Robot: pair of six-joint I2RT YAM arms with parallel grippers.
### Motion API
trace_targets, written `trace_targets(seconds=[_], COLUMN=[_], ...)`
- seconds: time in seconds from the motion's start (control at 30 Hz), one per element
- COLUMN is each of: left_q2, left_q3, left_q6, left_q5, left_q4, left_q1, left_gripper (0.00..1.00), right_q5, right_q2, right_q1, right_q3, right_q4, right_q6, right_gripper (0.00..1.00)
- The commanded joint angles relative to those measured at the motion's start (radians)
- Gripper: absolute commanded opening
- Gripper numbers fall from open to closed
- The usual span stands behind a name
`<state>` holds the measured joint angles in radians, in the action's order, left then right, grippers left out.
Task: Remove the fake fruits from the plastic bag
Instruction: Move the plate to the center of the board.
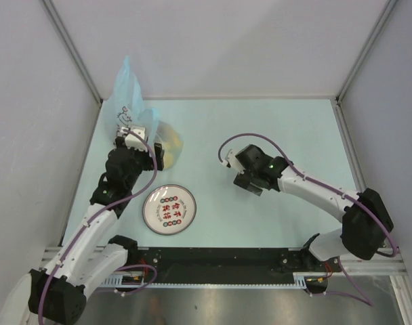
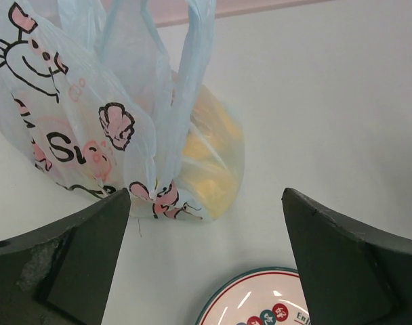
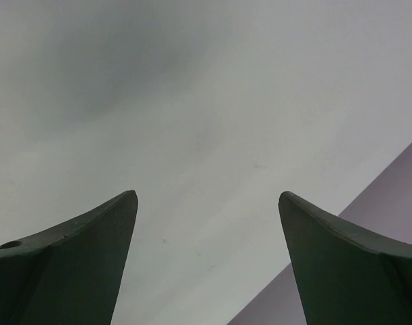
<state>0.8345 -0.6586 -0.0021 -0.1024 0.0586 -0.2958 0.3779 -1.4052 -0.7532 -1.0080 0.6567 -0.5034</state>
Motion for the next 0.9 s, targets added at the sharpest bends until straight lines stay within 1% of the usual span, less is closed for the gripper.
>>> trace_targets(seconds=[0.0, 0.03, 0.1, 0.23, 0.33, 0.37, 0.4, 0.43, 0.47, 0.5, 0.53, 0.6, 0.63, 0.7, 0.73, 0.8, 0.83, 0.87], left_q2=[-0.008, -0.002, 0.014, 0.038, 0.046, 0.049, 0.048, 0.052, 0.057, 0.061, 0.074, 0.084, 0.090, 0.101, 0.104, 0.115, 0.118, 0.121], left_q3=[-0.016, -0.025, -0.054, -0.105, -0.150, -0.157, -0.170, -0.174, -0.177, -0.183, -0.185, -0.196, -0.199, -0.202, -0.202, -0.205, -0.208, -0.208], left_q6=[-0.041, -0.050, -0.070, -0.091, -0.128, -0.139, -0.147, -0.151, -0.153, -0.153, -0.153, -0.153, -0.151, -0.142, -0.139, -0.139, -0.141, -0.142], left_q5=[-0.020, -0.019, -0.019, -0.028, -0.078, -0.103, -0.108, -0.111, -0.109, -0.102, -0.094, -0.089, -0.088, -0.088, -0.094, -0.089, -0.079, -0.077], left_q4=[0.010, 0.029, 0.049, 0.111, 0.157, 0.165, 0.173, 0.188, 0.194, 0.201, 0.211, 0.221, 0.224, 0.221, 0.222, 0.225, 0.233, 0.236], left_q1=[-0.008, -0.008, -0.008, -0.011, -0.014, -0.014, -0.014, -0.014, -0.014, -0.014, -0.014, -0.013, -0.014, -0.014, -0.013, 0.007, 0.017, 0.024], left_gripper=[1.00, 1.00, 1.00, 1.00, 1.00, 1.00, 1.00, 1.00, 1.00, 1.00, 1.00, 1.00, 1.00, 1.00, 1.00, 1.00, 1.00, 1.00], right_q5=[-0.014, -0.033, -0.115, -0.252, -0.293, -0.330, -0.355, -0.426, -0.457, -0.486, -0.551, -0.621, -0.696, -0.756, -0.821, -0.899, -0.992, -1.031], right_q2=[-0.067, -0.121, -0.162, -0.256, -0.343, -0.365, -0.412, -0.435, -0.458, -0.512, -0.537, -0.586, -0.621, -0.644, -0.672, -0.699, -0.712, -0.727], right_q1=[-0.063, -0.075, -0.089, -0.078, -0.074, -0.072, -0.072, -0.068, -0.058, -0.052, -0.048, -0.025, -0.017, -0.006, -0.006, 0.000, 0.002, 0.002], right_q3=[-0.159, -0.196, -0.280, -0.356, -0.388, -0.399, -0.411, -0.444, -0.460, -0.480, -0.512, -0.538, -0.549, -0.581, -0.595, -0.647, -0.661, -0.670], right_q4=[-0.057, -0.034, -0.013, -0.045, -0.086, -0.095, -0.100, -0.100, -0.095, -0.091, -0.077, -0.072, -0.074, -0.081, -0.081, -0.074, -0.068, -0.072], right_q6=[0.072, 0.074, 0.091, 0.198, 0.241, 0.244, 0.247, 0.250, 0.259, 0.267, 0.276, 0.319, 0.336, 0.374, 0.385, 0.426, 0.436, 0.446], right_gripper=[0.95, 0.96, 0.98, 1.00, 0.99, 0.98, 0.97, 0.95, 0.93, 0.90, 0.88, 0.84, 0.83, 0.82, 0.82, 0.81, 0.80, 0.79])
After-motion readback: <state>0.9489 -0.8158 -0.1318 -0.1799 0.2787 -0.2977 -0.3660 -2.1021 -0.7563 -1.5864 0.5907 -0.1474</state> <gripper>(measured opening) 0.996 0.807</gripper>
